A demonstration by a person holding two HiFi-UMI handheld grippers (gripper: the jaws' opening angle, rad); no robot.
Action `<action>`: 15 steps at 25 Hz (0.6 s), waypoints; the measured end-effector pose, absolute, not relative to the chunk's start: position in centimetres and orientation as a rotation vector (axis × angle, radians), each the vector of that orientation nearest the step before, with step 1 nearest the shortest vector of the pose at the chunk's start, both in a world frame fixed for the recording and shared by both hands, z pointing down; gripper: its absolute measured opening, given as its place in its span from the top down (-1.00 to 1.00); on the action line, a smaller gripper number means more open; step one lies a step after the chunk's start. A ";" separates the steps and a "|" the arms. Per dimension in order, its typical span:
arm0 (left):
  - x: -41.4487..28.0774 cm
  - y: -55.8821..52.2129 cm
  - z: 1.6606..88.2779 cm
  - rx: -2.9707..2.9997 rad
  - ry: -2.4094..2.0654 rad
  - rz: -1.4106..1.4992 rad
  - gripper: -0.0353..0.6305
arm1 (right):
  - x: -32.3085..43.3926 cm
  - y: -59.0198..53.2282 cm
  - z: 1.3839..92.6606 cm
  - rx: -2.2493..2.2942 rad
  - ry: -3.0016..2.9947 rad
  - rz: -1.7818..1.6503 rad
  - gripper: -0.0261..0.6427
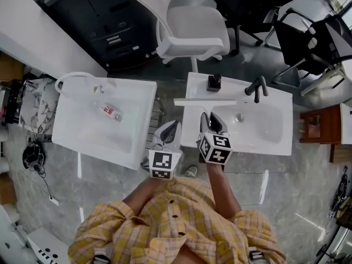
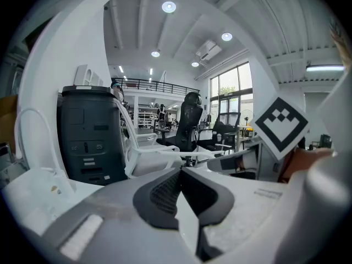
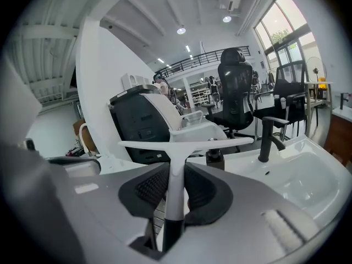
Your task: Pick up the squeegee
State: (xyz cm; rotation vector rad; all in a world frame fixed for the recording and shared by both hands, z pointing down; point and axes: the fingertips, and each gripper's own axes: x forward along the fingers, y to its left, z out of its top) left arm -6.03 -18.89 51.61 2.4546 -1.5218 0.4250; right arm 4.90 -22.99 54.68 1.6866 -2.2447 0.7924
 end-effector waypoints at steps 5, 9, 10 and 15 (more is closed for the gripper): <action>-6.0 -18.1 50.3 2.471 -1.543 0.399 0.89 | 4.9 -22.0 52.3 1.691 -2.291 0.749 0.67; -5.4 -17.5 49.2 2.500 -1.543 0.384 0.89 | 5.1 -21.3 50.5 1.694 -2.320 0.723 0.67; -5.2 -17.3 48.9 2.508 -1.544 0.381 0.89 | 5.1 -21.1 50.0 1.696 -2.328 0.714 0.67; -5.1 -16.7 47.7 2.525 -1.559 0.363 0.90 | 5.4 -20.2 48.1 1.709 -2.365 0.680 0.67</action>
